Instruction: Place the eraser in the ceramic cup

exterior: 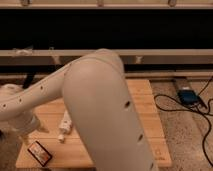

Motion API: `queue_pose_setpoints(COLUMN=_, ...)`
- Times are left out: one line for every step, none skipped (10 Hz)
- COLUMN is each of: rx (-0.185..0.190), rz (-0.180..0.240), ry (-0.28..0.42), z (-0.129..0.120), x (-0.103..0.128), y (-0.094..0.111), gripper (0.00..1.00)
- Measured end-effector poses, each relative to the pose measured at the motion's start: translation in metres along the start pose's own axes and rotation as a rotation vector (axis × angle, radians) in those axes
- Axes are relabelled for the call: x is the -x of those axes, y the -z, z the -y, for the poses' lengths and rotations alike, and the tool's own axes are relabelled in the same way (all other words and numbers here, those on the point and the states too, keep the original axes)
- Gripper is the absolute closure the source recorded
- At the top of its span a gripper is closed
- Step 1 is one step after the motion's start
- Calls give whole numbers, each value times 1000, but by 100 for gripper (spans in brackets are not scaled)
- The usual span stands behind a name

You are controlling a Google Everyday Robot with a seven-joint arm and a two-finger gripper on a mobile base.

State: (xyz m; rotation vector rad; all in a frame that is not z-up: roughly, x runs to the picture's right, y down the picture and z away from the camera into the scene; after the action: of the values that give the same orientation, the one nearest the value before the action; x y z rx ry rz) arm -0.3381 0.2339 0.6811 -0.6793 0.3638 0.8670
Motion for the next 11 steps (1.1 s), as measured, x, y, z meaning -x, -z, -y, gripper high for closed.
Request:
queue_pose_setpoints(rx=6, rz=-14, ry=47, z=-13, x=4, y=-19, gripper=35)
queue_pose_setpoints(rx=3, rz=-21, ry=75, z=-17, x=7, y=-32, gripper=35)
queue_pose_setpoints(rx=1, rz=-34, ry=106, z=-23, x=8, y=-45, gripper=35)
queue_pose_setpoints(rx=2, rz=-45, ry=131, z=-30, x=8, y=-53, gripper=35)
queue_pose_setpoints(rx=3, rz=-59, ry=156, z=-38, x=8, y=-63, gripper=35)
queue_pose_setpoints(rx=-2, rz=-74, ry=176, z=-43, x=8, y=-70, gripper=35)
queue_pose_setpoints(rx=-6, rz=-82, ry=186, z=-45, x=7, y=-72, gripper=35)
queue_pose_setpoints(rx=-15, rz=-92, ry=197, z=-46, x=7, y=-77, gripper=35)
queue_pose_setpoints(rx=-30, rz=-105, ry=208, z=-47, x=6, y=-83, gripper=35)
queue_pose_setpoints(rx=-41, rz=-115, ry=212, z=-47, x=6, y=-89, gripper=35)
queue_pose_setpoints(rx=-53, rz=-125, ry=206, z=-42, x=7, y=-96, gripper=35)
